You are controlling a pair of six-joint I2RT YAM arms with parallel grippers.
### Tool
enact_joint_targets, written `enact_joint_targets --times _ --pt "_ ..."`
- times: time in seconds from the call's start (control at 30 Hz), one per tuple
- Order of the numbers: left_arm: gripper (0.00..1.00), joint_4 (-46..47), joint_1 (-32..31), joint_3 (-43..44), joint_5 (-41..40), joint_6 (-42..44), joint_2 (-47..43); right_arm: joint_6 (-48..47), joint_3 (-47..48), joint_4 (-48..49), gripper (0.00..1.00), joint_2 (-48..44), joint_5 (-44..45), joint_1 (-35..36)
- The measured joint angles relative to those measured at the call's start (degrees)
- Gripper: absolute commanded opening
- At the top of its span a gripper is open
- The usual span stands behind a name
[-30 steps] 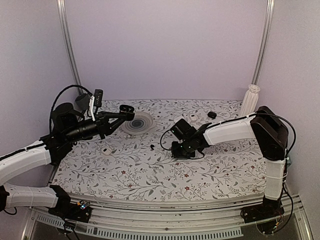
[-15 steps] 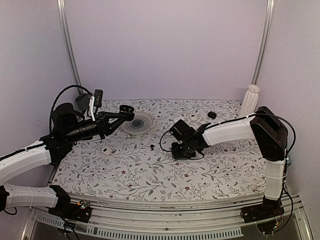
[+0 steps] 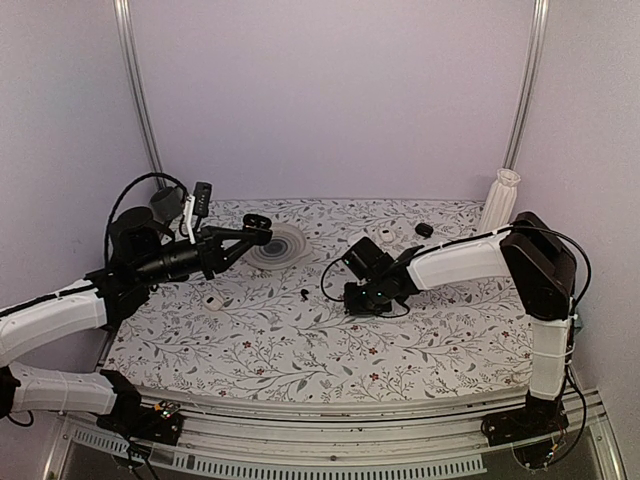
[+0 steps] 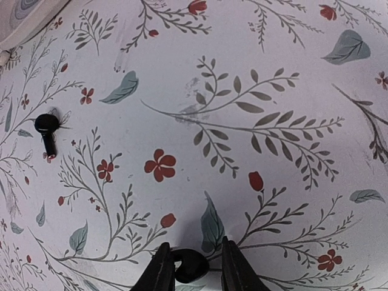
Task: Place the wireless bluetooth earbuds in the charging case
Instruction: Adjust the right earbud at the center of the board.
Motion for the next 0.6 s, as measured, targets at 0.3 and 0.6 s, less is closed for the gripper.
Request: enact_joint_targets --times 0.3,0.6 --pt "0.00 0.42 0.02 0.02 0.94 -0.15 1.01 -1.81 -0.24 0.63 0.15 0.00 -0.76 -0.70" --pt "0.00 1.75 0.07 -0.96 0.98 -0.63 1.42 -4.61 -0.28 2.47 0.07 -0.11 -0.96 -0.74"
